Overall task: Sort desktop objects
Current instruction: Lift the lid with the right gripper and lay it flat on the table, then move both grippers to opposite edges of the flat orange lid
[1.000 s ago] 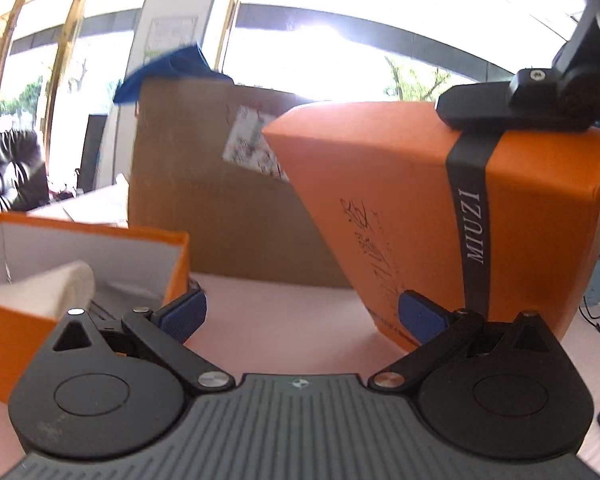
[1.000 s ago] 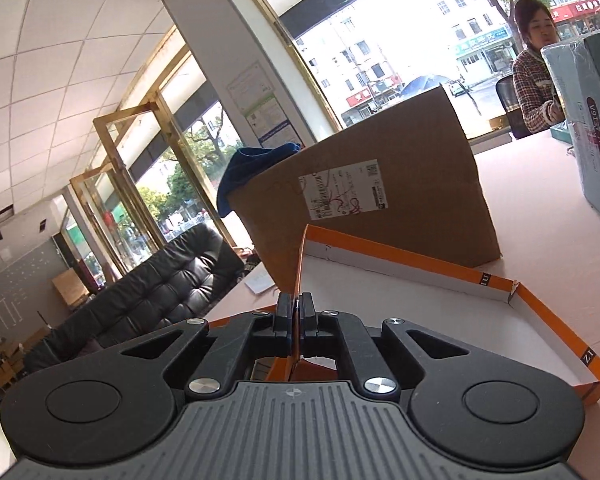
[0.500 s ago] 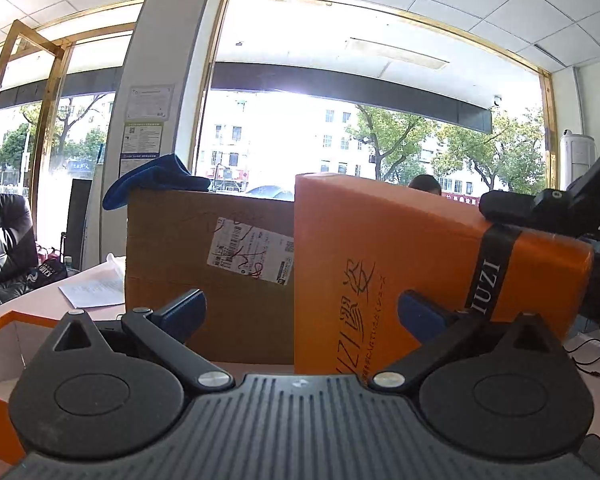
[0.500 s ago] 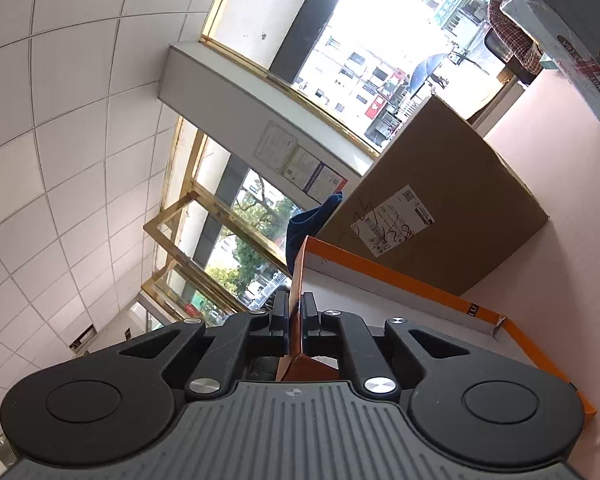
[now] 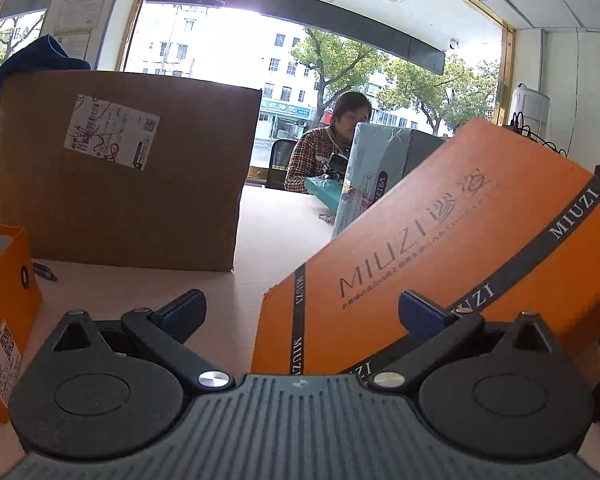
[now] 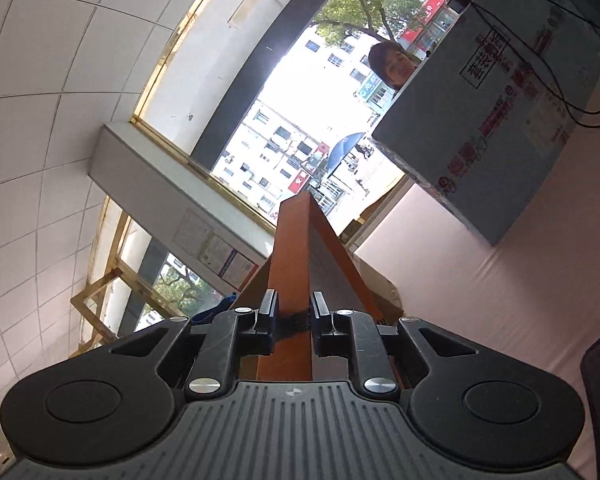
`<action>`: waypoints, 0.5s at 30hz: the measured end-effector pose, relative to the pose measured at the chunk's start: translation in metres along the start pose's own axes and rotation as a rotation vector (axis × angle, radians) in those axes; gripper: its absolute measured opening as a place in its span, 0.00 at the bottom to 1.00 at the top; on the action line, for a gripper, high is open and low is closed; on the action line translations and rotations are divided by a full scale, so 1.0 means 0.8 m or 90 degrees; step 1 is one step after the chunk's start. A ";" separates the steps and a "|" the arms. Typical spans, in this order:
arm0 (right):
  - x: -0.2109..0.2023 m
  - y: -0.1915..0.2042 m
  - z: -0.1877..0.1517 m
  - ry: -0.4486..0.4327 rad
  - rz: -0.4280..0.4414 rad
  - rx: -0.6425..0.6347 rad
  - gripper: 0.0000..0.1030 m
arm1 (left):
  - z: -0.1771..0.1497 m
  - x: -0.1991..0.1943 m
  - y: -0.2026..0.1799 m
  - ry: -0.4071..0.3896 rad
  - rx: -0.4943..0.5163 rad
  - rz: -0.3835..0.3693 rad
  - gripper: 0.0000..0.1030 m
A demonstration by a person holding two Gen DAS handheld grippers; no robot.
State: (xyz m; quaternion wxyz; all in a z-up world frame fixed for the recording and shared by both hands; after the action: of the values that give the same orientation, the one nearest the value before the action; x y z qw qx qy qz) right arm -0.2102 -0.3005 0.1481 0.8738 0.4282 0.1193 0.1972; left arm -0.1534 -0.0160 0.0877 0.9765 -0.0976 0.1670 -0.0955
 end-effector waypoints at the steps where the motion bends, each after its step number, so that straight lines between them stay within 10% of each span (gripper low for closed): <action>1: -0.002 -0.016 0.004 -0.003 -0.008 0.009 0.19 | -0.005 0.008 -0.002 0.012 0.002 -0.001 1.00; 15: 0.062 -0.204 -0.077 0.188 -0.289 -0.013 0.28 | -0.052 0.059 0.035 0.057 0.035 0.098 1.00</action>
State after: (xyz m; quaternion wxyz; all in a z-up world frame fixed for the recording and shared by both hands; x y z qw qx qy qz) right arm -0.1498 -0.3258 -0.0212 0.8732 0.3483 0.3361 0.0576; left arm -0.1195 -0.0060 0.0288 0.9748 -0.0531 0.2147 -0.0290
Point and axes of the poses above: each gripper's, at about its wrist camera, not at the fingertips, and x roughly the way its jaws point, y to its left, z to its top, the point moved 2 cm from there along x, roughly the way its jaws point, and after that the axes turned 3 degrees about -x, right-handed, at the moved point
